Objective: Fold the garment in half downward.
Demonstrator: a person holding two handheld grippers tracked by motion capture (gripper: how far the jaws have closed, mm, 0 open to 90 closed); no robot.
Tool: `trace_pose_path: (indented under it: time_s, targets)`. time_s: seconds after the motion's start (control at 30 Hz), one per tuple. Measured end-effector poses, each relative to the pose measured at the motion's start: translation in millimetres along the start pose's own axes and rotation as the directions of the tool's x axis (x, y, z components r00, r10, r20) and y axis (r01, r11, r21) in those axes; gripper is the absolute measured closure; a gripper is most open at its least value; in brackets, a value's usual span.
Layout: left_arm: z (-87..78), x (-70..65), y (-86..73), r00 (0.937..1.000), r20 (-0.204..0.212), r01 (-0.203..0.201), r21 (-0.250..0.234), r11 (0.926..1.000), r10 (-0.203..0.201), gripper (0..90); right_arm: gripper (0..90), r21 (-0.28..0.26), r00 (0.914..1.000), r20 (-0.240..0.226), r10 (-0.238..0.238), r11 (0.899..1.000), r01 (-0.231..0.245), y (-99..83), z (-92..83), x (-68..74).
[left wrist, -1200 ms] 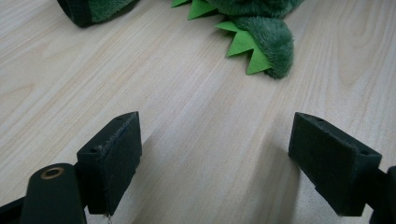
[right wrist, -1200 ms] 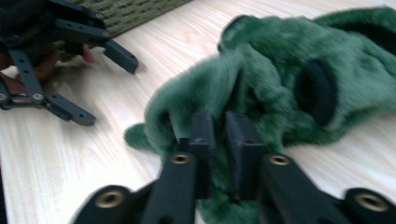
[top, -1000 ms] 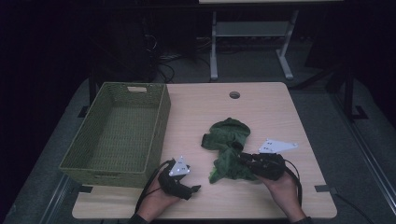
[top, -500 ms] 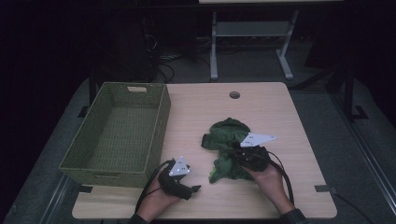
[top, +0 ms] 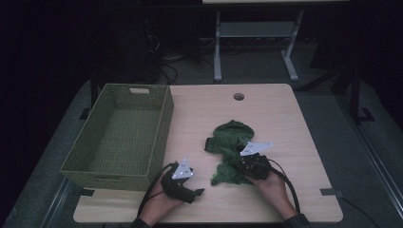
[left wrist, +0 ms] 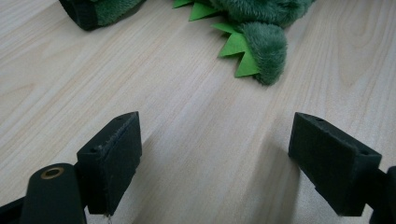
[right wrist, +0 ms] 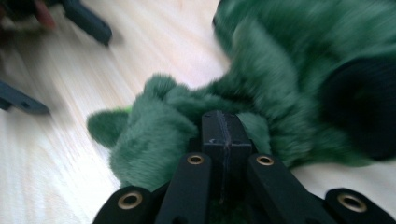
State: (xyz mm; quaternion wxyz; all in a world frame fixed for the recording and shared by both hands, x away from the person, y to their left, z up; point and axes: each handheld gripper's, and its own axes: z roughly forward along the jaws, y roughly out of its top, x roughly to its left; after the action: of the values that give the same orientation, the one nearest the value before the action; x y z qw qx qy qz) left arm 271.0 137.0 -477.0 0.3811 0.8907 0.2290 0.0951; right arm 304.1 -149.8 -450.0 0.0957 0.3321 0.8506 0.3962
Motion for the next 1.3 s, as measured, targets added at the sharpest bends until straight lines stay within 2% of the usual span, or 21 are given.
trace_pose_path:
  time_s: [0.13, 0.23, 0.4, 0.67, 0.87, 1.1, 1.23, 1.3]
  targets:
    - [0.0, 0.0, 0.0, 1.0, 0.0, 0.0, 0.0, 1.0, 0.0, 16.7, 82.0, -0.083, 0.9999, 0.009, -0.007, 0.997, 0.008, 1.3, -22.5, -5.5]
    - [0.5, -0.5, 0.1, 1.0, 0.001, 0.002, -0.002, 1.0, -0.002, 16.3, 81.9, -0.096, 0.9998, 0.019, 0.009, 0.995, -0.007, -4.7, -37.1, -12.7]
    - [1.1, -0.8, 0.2, 1.0, 0.003, 0.005, -0.004, 1.0, -0.005, 14.3, 80.0, -0.101, 0.9985, 0.049, 0.024, 0.995, -0.019, -18.9, -55.4, -21.2]
    - [0.8, -0.4, 0.2, 1.0, 0.003, 0.001, 0.0, 1.0, -0.001, 14.5, 71.6, -0.098, 0.9961, 0.082, 0.034, 0.995, -0.025, -44.3, -75.9, -33.2]
    - [0.3, 0.0, 0.2, 1.0, -0.001, 0.0, 0.002, 1.0, 0.0, 15.6, 67.3, -0.084, 0.9947, 0.083, 0.061, 0.995, -0.054, -64.5, -90.1, -40.6]
    - [0.4, 0.0, 0.2, 1.0, -0.001, 0.001, 0.001, 1.0, -0.001, 15.7, 62.6, -0.067, 0.9914, 0.095, 0.09, 0.994, -0.084, -84.6, -99.7, -45.1]
    - [0.4, 0.0, 0.2, 1.0, -0.001, 0.002, 0.001, 1.0, -0.002, 15.7, 62.5, -0.061, 0.9916, 0.096, 0.086, 0.995, -0.081, -93.1, -102.2, -43.9]
    - [0.3, 0.0, 0.2, 1.0, -0.001, 0.001, 0.002, 1.0, -0.001, 15.7, 62.4, -0.057, 0.9925, 0.081, 0.092, 0.994, -0.088, -96.4, -102.2, -43.6]
